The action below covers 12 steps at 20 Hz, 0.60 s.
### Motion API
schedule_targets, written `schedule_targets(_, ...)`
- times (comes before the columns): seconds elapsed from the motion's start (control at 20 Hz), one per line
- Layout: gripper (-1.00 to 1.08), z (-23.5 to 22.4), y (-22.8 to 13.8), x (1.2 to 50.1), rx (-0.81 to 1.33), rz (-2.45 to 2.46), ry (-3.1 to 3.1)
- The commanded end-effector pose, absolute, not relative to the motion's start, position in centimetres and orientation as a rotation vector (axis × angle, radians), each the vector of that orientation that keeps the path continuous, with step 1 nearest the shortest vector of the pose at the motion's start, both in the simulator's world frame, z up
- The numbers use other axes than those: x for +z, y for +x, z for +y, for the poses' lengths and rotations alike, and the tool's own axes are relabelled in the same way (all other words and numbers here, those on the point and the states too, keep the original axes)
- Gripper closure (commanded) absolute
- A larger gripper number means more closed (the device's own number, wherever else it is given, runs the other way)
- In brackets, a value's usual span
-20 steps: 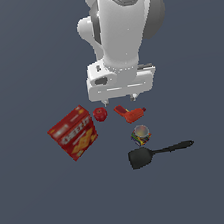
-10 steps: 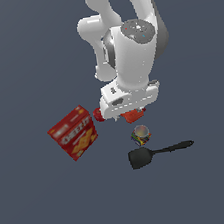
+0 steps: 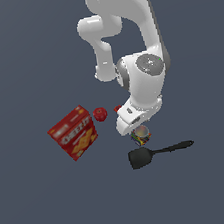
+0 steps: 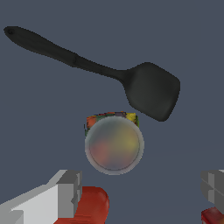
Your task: Pick up a designated object from a clutter of objects.
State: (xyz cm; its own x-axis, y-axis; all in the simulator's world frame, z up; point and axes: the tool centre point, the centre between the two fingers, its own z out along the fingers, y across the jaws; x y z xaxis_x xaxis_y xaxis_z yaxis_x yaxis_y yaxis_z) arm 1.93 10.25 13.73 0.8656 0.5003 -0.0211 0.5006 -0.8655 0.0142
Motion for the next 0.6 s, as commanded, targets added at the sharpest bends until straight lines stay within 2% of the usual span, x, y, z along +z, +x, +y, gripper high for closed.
schedule_targets(0.0,-0.92,11.0,2.0,12.5,-0.014,0.872,3.006)
schedule_targets(0.55,-0.92,12.0,1.8,10.8,-0.003,0.943,2.996)
